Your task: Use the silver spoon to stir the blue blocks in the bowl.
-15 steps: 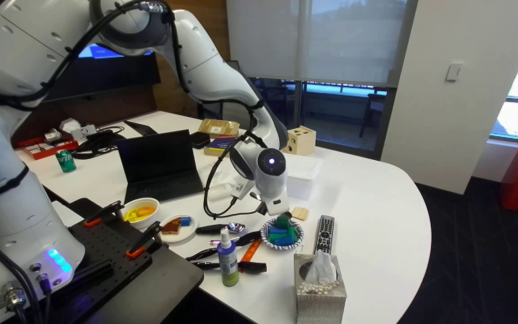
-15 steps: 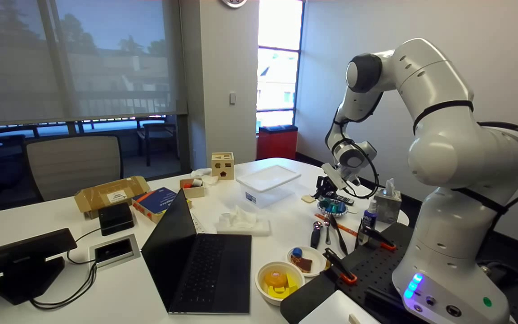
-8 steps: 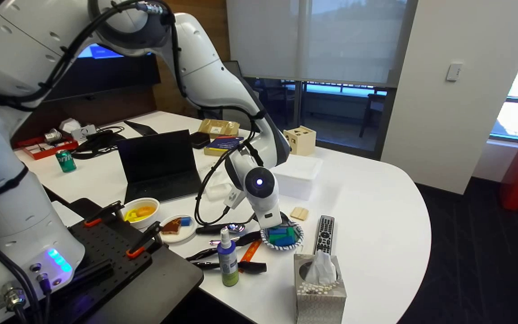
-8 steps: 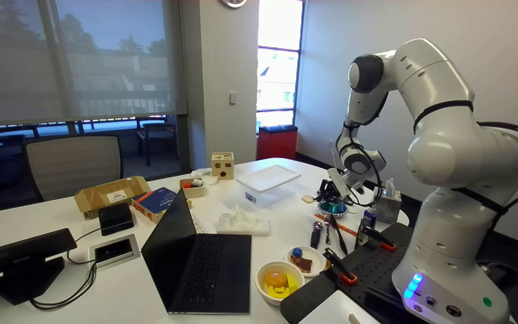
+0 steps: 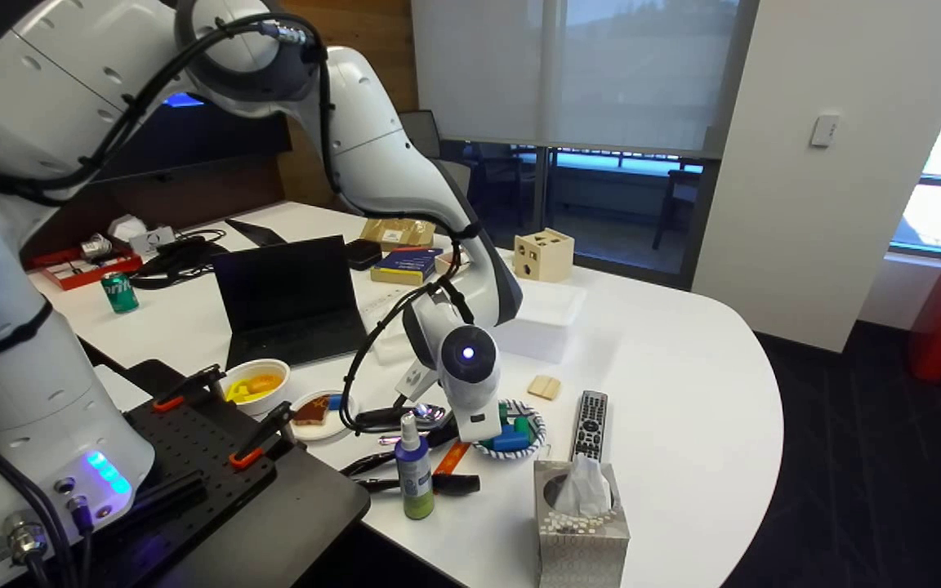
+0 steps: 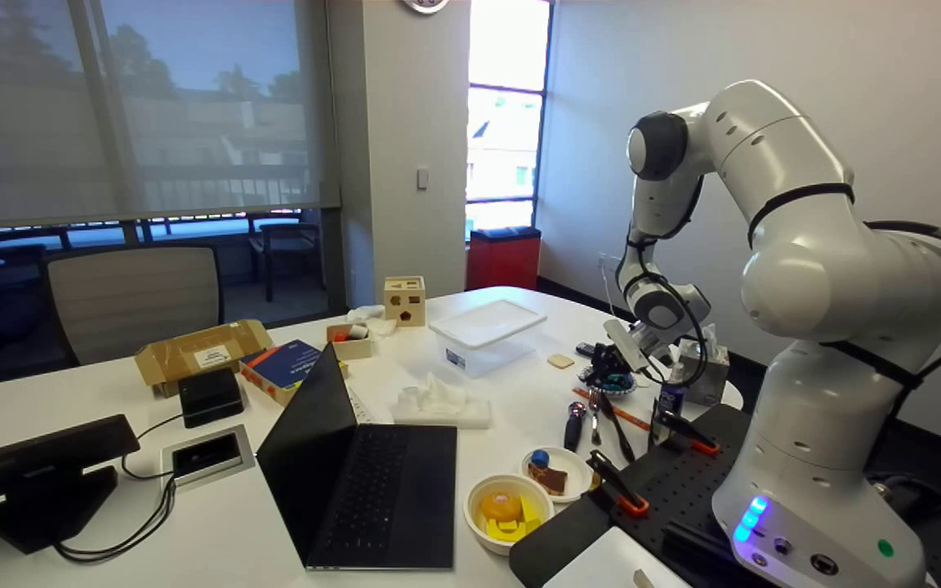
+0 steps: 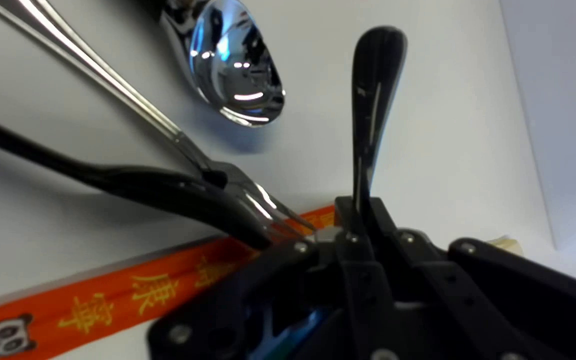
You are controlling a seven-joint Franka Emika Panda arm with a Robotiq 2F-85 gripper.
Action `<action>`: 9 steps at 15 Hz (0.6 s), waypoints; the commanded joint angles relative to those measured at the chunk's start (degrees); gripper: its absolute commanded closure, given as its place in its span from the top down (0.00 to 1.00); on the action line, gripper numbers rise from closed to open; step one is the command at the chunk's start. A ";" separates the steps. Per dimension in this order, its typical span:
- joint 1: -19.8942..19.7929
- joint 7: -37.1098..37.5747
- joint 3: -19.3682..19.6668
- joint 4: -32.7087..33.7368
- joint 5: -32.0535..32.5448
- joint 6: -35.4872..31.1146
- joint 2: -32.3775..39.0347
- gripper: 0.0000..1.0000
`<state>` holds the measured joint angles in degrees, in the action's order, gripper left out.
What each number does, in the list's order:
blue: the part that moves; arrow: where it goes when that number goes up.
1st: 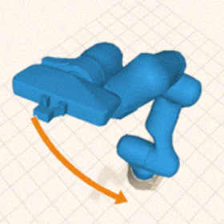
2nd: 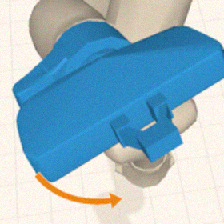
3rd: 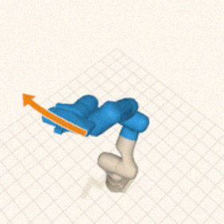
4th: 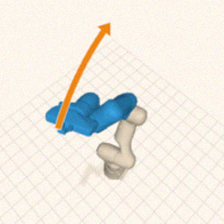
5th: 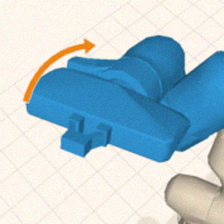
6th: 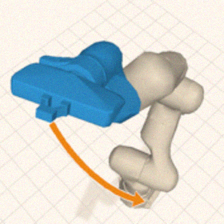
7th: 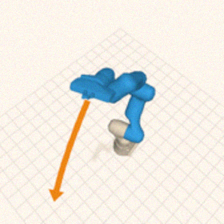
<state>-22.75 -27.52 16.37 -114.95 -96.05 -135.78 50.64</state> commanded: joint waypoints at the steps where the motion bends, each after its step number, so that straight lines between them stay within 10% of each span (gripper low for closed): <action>1: 4.03 4.98 2.51 -0.25 2.74 -4.51 -0.97 0.02; 9: 8.04 14.20 1.29 -0.29 17.02 -11.99 -4.73 0.02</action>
<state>-14.20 -15.00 18.76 -114.24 -82.29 -147.40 48.92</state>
